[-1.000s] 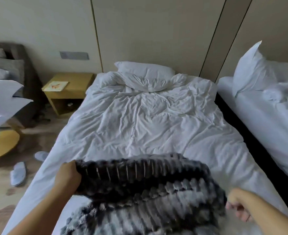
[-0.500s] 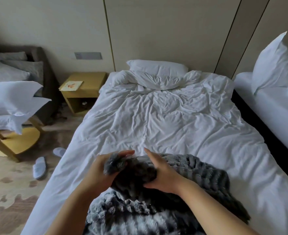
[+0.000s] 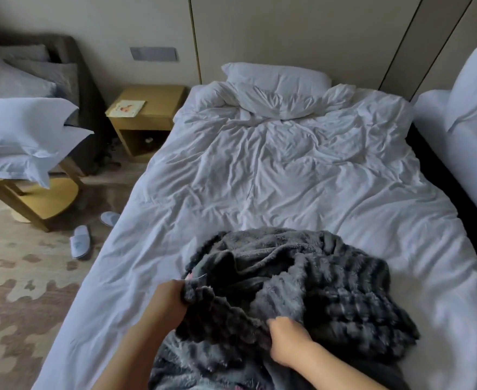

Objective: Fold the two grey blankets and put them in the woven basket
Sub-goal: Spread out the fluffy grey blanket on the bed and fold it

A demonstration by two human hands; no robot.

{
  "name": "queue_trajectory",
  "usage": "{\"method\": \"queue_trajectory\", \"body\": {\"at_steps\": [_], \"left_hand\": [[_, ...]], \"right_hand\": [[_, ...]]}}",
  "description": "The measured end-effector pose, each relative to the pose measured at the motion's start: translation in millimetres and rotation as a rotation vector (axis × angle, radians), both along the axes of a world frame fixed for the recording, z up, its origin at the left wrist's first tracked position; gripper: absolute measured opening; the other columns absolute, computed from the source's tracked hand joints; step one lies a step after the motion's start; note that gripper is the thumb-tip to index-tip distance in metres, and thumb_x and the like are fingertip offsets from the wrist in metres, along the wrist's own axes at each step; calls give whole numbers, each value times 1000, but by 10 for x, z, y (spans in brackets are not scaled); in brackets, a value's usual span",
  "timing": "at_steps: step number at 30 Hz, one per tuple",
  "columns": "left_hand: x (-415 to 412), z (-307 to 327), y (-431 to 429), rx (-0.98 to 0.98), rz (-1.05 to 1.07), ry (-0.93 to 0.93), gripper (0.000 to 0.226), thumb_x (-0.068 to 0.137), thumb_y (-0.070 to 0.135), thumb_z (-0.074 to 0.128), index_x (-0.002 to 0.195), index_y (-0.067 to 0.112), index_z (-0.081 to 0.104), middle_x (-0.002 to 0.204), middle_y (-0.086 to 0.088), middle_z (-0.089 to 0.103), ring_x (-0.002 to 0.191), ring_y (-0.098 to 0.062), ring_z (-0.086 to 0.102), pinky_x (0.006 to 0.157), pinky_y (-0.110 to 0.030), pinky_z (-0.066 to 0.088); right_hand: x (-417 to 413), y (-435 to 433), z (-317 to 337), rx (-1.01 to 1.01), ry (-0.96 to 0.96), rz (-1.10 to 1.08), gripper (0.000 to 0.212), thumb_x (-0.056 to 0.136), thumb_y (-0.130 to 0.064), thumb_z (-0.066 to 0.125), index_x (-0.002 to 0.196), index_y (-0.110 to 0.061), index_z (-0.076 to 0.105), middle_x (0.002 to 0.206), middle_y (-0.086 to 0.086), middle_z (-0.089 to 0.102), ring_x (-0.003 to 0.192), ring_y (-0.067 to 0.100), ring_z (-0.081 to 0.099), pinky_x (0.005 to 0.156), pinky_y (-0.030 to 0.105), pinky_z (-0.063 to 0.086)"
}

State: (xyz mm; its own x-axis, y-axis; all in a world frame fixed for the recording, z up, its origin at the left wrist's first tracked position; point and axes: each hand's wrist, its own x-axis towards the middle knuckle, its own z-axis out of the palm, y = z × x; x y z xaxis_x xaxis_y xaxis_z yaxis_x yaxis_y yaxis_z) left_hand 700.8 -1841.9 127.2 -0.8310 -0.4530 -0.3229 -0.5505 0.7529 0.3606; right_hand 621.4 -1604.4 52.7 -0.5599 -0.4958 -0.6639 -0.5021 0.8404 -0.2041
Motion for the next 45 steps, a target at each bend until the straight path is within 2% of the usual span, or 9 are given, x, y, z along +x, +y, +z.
{"method": "queue_trajectory", "body": {"at_steps": [5, 8, 12, 16, 19, 23, 29, 40, 45], "left_hand": [[43, -34, -26, 163, 69, 124, 22, 78, 2, 59, 71, 21, 68, 69, 0, 68, 78, -12, 61, 62, -24, 38], [62, 84, -72, 474, 162, 301, 19, 81, -2, 68, 83, 15, 76, 78, -2, 75, 76, -10, 67, 67, -23, 53], [61, 450, -225, 850, 155, 491, 46, 78, -23, 58, 75, 19, 76, 75, -2, 73, 70, -15, 68, 61, -25, 55], [47, 834, -376, 982, -9, 541, 63, 71, -40, 39, 66, 14, 72, 74, -8, 70, 68, -19, 66, 55, -24, 52], [3, 1106, -445, 933, -113, 546, 52, 68, -28, 44, 67, 16, 71, 77, -9, 70, 75, -21, 67, 59, -28, 52], [-119, 1416, -512, 790, -143, 605, 37, 65, -13, 51, 70, 18, 72, 78, -10, 70, 75, -23, 67, 61, -30, 52], [-334, 1720, -520, 507, -94, 811, 32, 74, -3, 63, 73, 28, 70, 77, 0, 72, 72, -13, 69, 62, -25, 53], [-343, 2148, -489, 308, -141, 835, 13, 70, 26, 68, 81, 31, 69, 78, 8, 72, 73, -11, 69, 69, -39, 57], [-337, 2260, -553, 196, -85, 962, 41, 66, -7, 77, 77, 31, 69, 79, 5, 71, 70, -10, 67, 64, -29, 58]], "right_hand": [[-57, 201, -119, 105, 180, -93, 38, 86, -16, 51, 124, -20, 54, 130, 1, 49, 129, 23, 37, 106, 40, 27], [-217, 161, 28, -17, 198, -216, 36, 83, -15, 49, 117, -22, 58, 123, 1, 60, 119, 24, 50, 96, 34, 39], [-513, -16, 384, 85, -279, -86, 31, 71, -18, 55, 101, -19, 64, 104, 7, 68, 88, 22, 63, 64, 23, 46], [-684, -301, 706, -29, -98, -8, 23, 76, -9, 49, 96, -18, 59, 110, 7, 64, 95, 26, 61, 70, 30, 48], [-743, -541, 1013, -512, -21, -258, 45, 77, 3, 46, 109, -25, 61, 116, -4, 59, 109, 21, 57, 86, 30, 49], [-643, -827, 1504, -884, -573, -234, 35, 80, -15, 69, 113, -25, 64, 107, -4, 70, 103, 12, 65, 88, 23, 52], [-533, -1106, 1778, -1111, -30, -298, 23, 75, -43, 73, 91, -29, 63, 85, -7, 65, 75, 4, 59, 71, 24, 51], [-1162, -1069, 2073, -935, 213, -266, 13, 80, -15, 49, 73, -23, 57, 68, -2, 62, 61, 10, 55, 54, 23, 42], [-1479, -809, 1981, -625, 450, -289, 19, 73, -6, 40, 60, -19, 40, 60, -5, 44, 53, 12, 35, 46, 23, 24]]}}
